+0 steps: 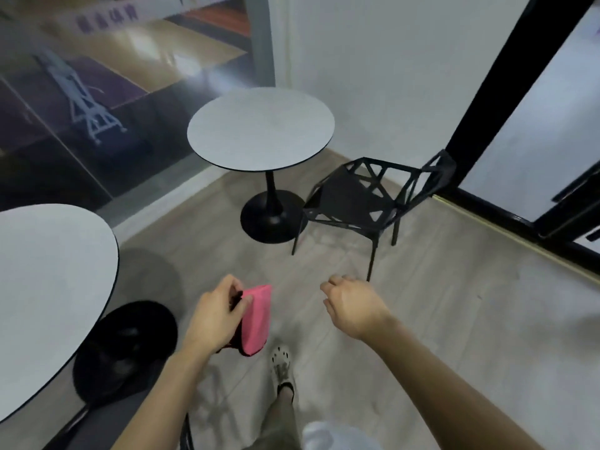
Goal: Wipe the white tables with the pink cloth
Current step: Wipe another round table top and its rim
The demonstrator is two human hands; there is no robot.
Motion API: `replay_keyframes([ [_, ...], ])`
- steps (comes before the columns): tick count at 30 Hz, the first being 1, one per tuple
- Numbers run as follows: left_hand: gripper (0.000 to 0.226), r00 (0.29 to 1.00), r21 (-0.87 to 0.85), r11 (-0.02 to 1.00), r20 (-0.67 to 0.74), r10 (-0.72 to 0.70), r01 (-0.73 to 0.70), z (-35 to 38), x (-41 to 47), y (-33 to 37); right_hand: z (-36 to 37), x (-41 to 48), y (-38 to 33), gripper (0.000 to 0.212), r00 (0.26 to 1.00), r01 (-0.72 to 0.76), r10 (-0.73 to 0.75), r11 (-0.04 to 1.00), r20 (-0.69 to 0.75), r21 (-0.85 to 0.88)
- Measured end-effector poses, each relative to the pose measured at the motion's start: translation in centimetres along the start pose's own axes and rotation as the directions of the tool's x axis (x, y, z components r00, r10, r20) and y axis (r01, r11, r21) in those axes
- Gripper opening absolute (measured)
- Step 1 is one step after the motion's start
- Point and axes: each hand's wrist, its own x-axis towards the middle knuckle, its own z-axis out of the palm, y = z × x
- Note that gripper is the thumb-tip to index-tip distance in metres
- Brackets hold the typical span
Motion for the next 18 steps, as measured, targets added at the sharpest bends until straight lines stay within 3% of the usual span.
replay_keyframes([
  [10,0.010,0.982,0.037,0.989,0.126,0.140,-0.145,-6.7,23.6,0.7,-8.7,21.8,3.0,0.022,0.994,0.010,-0.005,0.999,-0.108,0.040],
  [12,0.016,0.973,0.048,0.981,0.148,0.180,-0.189,-7.6,27.9,1.2,-10.0,25.0,3.6,0.022,0.992,0.000,0.007,0.998,-0.123,0.061],
  [18,0.023,0.938,0.019,0.959,0.211,0.273,-0.283,-7.6,40.4,2.3,-12.5,36.0,6.7,0.048,0.991,0.038,-0.006,0.969,-0.131,0.246],
])
